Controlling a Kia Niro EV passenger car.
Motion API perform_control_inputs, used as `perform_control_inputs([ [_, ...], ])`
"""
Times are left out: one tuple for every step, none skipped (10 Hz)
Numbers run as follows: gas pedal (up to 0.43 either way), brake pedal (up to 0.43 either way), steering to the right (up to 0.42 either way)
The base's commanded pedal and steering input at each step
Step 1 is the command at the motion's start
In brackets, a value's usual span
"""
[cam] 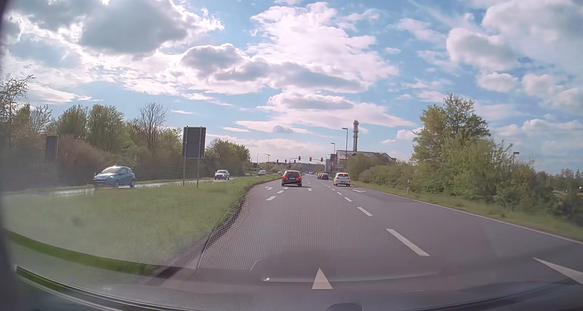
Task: Follow the waypoints while adhering to traffic rules and regulations
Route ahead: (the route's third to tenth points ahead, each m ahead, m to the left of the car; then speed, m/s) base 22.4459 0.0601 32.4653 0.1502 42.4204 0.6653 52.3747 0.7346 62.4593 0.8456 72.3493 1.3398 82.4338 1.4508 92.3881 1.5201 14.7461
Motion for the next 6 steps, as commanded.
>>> perform_control_inputs([
  [0.0, 0.0, -0.002],
  [0.0, 0.0, -0.002],
  [0.0, 0.0, -0.002],
  [0.0, 0.0, -0.002],
  [0.0, 0.0, -0.002],
  [0.0, 0.0, -0.002],
])
